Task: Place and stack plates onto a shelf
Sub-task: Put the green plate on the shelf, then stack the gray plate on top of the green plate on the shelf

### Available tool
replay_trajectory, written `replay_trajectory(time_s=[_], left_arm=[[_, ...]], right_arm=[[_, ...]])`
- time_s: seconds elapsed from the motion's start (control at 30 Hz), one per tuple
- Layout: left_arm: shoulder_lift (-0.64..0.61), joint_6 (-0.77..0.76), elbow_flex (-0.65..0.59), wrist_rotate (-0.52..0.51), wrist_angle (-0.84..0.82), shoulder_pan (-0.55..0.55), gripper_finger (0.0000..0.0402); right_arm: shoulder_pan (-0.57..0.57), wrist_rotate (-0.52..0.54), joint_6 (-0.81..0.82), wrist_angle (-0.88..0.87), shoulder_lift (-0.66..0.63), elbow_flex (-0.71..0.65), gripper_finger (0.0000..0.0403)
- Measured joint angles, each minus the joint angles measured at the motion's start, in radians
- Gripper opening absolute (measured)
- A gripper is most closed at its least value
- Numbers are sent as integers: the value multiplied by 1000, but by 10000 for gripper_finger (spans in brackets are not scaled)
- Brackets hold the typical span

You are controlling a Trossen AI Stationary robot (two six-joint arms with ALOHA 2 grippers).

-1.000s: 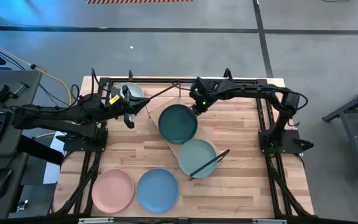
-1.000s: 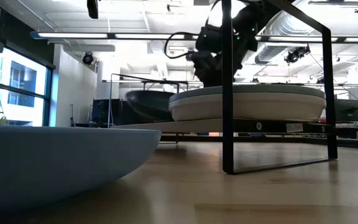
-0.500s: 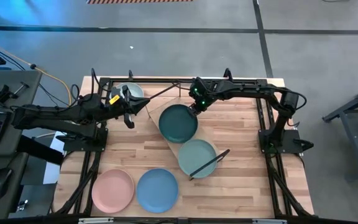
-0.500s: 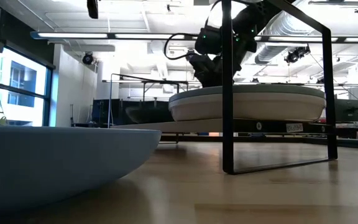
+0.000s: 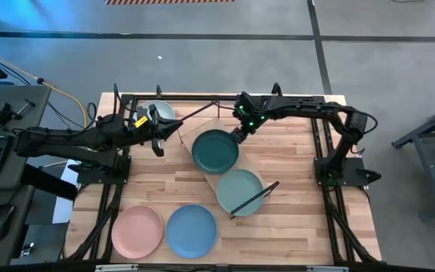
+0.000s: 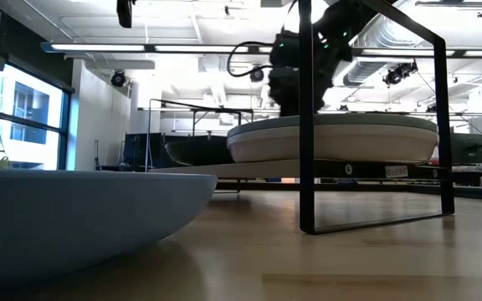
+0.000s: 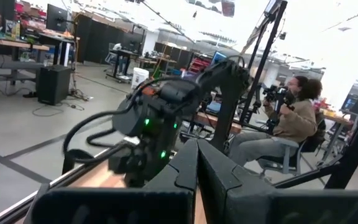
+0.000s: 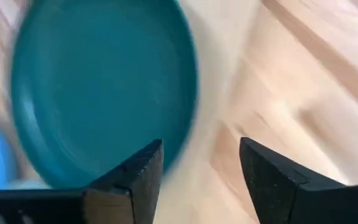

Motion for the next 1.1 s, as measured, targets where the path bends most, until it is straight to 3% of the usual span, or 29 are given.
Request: replay_trajectory(time_s=[0.17, 0.27, 0.53, 0.73, 0.87, 1.0, 1.1], left_arm=[[0, 0, 0, -4, -31, 0, 0], [0, 0, 0, -10, -48, 0, 0], [0, -2, 0, -27, -83, 0, 0], [0, -75, 0, -11, -94, 0, 0], [0, -79, 0, 38, -95, -1, 0], [0, -79, 0, 39, -101, 0, 0], [0, -79, 0, 39, -103, 0, 0]], right_arm=[[0, 151, -121, -209, -117, 0, 195], [23, 198, -122, -165, -237, -80, 195], [138, 161, 235, 403, -639, -574, 195], [239, 191, 416, 933, -790, -793, 195], [283, 235, 277, 1079, -798, -799, 195], [308, 236, 62, 1076, -794, -755, 195], [312, 236, -5, 1070, -792, -738, 195]])
